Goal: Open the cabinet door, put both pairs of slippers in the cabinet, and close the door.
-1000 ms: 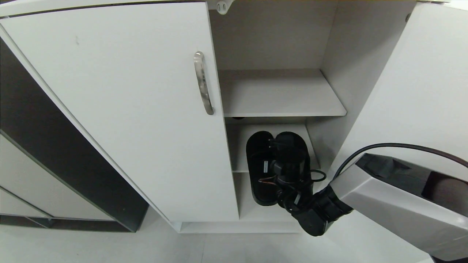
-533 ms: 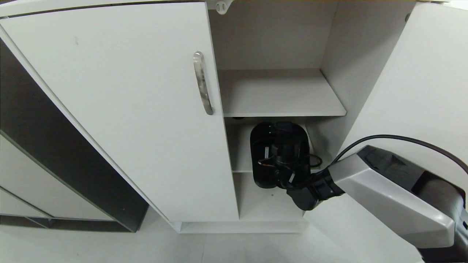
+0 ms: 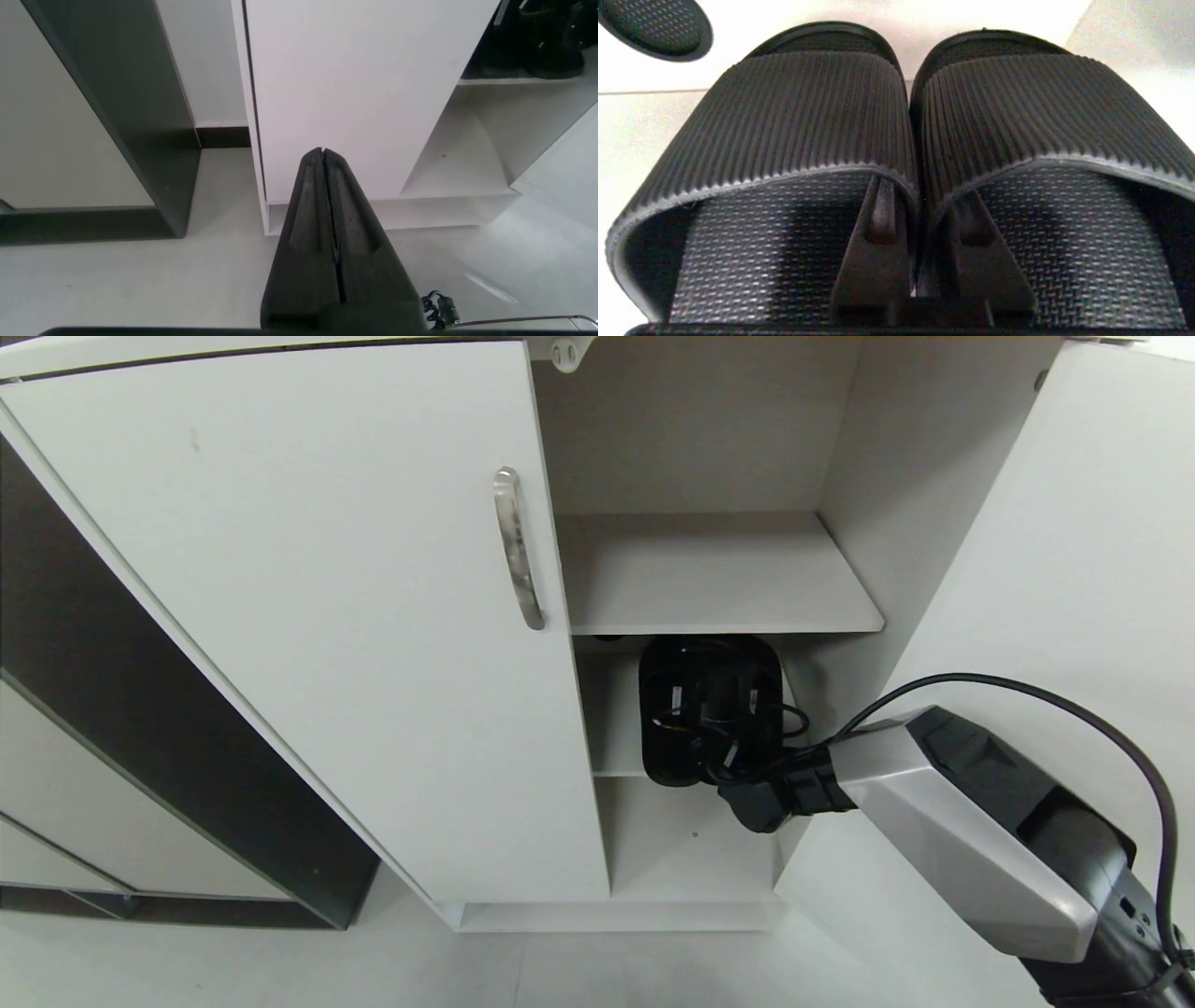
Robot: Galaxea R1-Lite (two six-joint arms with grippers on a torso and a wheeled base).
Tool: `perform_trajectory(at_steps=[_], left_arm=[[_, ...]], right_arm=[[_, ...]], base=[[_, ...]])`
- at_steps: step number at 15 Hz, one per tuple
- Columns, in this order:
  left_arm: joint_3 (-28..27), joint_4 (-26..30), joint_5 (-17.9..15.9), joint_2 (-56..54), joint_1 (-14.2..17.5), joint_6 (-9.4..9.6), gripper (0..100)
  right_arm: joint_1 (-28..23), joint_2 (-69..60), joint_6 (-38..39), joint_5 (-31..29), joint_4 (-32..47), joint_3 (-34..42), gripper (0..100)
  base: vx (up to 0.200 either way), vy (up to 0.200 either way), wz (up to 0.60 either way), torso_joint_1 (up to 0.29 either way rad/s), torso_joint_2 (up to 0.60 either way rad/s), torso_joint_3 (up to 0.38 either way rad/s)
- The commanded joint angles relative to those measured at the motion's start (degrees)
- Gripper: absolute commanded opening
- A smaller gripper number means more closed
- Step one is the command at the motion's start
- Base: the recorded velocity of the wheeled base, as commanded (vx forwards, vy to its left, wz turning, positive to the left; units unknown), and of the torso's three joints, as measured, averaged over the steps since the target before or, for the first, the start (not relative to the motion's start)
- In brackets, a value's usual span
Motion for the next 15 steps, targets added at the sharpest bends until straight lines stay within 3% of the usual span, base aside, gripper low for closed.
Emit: perform_trajectory(at_steps=[1, 12, 13, 15], left_arm=[[0.0, 0.0, 0.0, 0.1, 0.0, -0.02, 0], [0.0, 0.0, 0.0, 0.1, 0.0, -0.11, 0], [0.0, 0.0, 0.0, 0.1, 0.0, -0.11, 0], [0.0, 0.0, 0.0, 0.1, 0.0, -0.11, 0]], right_arm=[[-0.2, 1.7, 0.0, 0.0, 0.1, -1.9, 0], [-0.2, 3.0, -0.7, 0.0, 0.0, -1.7, 0], [-0.2, 3.1, -0.7, 0.0, 0.0, -1.6, 100], [0.0, 3.0, -0.8, -0.2, 0.0, -0.9, 100]], base=[[0.0, 0.0, 0.0, 0.0, 0.0, 0.0], [0.0, 0.0, 0.0, 0.0, 0.0, 0.0], [0.0, 0.0, 0.0, 0.0, 0.0, 0.0], [0.0, 0.0, 0.0, 0.0, 0.0, 0.0]])
